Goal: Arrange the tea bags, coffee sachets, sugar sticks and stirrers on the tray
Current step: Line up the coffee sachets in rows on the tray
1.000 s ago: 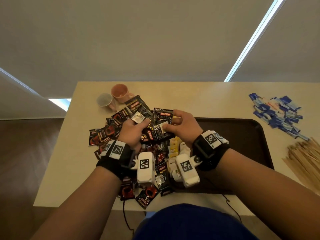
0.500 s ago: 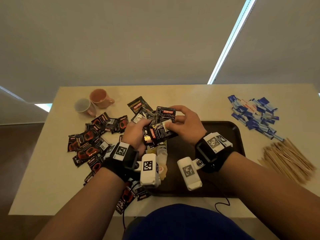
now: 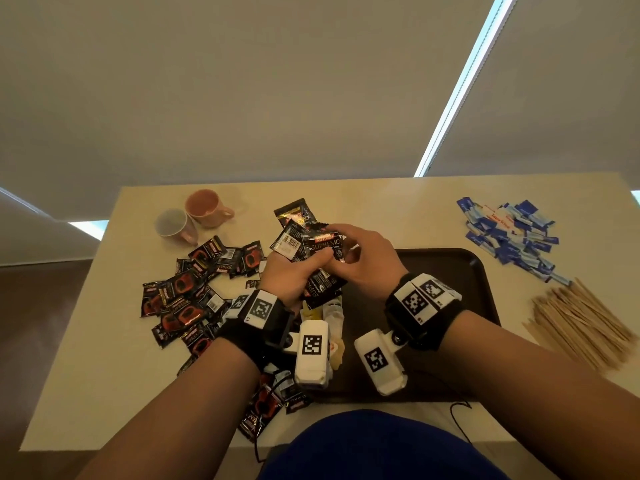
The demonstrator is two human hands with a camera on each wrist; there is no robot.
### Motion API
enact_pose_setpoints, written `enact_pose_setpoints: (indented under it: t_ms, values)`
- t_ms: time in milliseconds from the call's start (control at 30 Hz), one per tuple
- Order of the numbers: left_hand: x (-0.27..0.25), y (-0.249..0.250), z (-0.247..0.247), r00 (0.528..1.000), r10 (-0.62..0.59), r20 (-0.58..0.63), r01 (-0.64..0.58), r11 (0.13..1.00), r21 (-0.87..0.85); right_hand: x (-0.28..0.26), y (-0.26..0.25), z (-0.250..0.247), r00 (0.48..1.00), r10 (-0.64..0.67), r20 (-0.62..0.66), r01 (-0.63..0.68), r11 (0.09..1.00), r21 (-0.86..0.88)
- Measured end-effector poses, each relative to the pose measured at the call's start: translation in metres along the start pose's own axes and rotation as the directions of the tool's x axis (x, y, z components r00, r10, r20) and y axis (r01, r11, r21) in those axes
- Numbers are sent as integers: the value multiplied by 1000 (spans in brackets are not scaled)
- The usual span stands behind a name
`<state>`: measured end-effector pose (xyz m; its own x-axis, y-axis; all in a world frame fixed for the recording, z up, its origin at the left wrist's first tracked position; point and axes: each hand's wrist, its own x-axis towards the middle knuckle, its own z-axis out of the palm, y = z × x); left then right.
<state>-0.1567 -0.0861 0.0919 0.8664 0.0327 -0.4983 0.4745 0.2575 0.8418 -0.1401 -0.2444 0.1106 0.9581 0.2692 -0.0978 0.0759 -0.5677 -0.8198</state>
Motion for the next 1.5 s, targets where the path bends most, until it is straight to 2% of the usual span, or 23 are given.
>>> enact_pose_setpoints:
  t_ms: [167, 333, 400, 567, 667, 867, 1067, 1200, 1267, 1333, 1400, 1433, 1500]
  values:
    - [-1, -2, -2, 999, 29, 41, -26, 998, -62, -1, -3, -2, 997, -6, 76, 4, 1000, 22]
    - [-3, 4, 2, 998, 4, 58, 0, 998, -58, 1, -7, -9, 991, 46, 123, -73, 972, 223]
    - [-3, 7, 6, 997, -12, 74, 18, 997, -77, 3, -6, -9, 989, 45, 140, -77, 970, 230]
    - [-6, 7, 11, 997, -25, 76, 32, 995, -90, 1, -1, -7, 994, 62, 85, -74, 985, 153]
    - [-6, 5, 11, 995, -56, 80, 64, 993, -98, -1, 1, -9, 997, 69, -43, -65, 994, 85]
    - [-2, 6, 12, 994, -86, 63, 94, 985, -143, 2, -2, -11, 987, 65, -144, -54, 995, 83]
    - [8, 5, 4, 993, -117, -15, 114, 981, -157, 2, -4, -14, 975, 85, -207, -58, 990, 130]
    - [11, 6, 3, 993, -111, -43, 106, 988, -111, 4, -6, -13, 969, -1, -246, 1, 1000, 1]
    - [12, 7, 2, 993, -105, -58, 100, 991, -85, 5, -9, -14, 978, -69, -197, 53, 995, -82]
    - [13, 11, 0, 991, -104, -80, 98, 993, -69, 4, -11, -17, 989, -139, -44, 130, 977, -170]
    - [14, 14, -3, 991, -108, -82, 103, 993, -65, 2, -9, -18, 972, -198, 130, 226, 937, -264]
    - [15, 15, -4, 991, -108, -78, 104, 993, -56, 0, -7, -17, 958, -225, 178, 271, 912, -306]
    - [15, 18, -6, 992, -100, -75, 97, 995, -34, -2, -4, -16, 946, -258, 197, 316, 870, -379]
